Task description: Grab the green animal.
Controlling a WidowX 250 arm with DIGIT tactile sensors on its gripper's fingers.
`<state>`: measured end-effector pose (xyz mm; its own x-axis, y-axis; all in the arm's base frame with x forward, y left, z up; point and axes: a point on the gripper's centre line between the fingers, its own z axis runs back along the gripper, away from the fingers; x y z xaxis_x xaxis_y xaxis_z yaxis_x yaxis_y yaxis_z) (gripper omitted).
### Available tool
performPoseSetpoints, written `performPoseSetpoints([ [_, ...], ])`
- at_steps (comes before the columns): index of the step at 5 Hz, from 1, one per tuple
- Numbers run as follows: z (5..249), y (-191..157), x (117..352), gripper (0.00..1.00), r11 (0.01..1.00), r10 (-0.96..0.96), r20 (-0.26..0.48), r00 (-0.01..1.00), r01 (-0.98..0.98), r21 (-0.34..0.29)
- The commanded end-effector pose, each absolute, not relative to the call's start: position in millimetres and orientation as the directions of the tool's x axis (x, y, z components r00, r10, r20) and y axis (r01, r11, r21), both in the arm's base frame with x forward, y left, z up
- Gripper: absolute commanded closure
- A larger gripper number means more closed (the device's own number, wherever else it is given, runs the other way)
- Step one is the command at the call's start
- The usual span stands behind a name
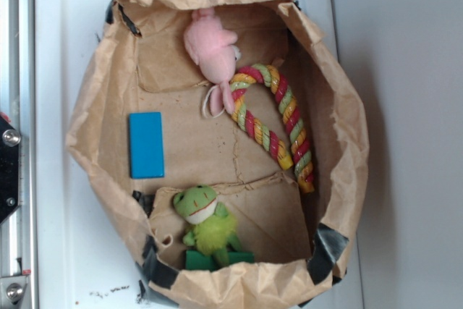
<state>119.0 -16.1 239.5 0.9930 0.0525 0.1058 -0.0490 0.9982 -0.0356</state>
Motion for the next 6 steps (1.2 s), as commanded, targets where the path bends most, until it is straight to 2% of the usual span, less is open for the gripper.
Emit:
performPoseSetpoints([
  [1,236,-23,171,0.0,0.995,0.101,0.175,0.979,-0.1,-0.016],
  [3,219,-26,214,0.0,0.997,0.063,0.219,0.974,-0.069,0.018],
  [4,211,-29,234,0.0,0.998,-0.049,0.271,0.961,0.035,0.055],
  [5,203,-30,249,0.0,0.988,-0.142,0.297,0.944,0.118,0.097],
  [6,195,-24,267,0.0,0.985,-0.152,0.298,0.942,0.118,0.128],
])
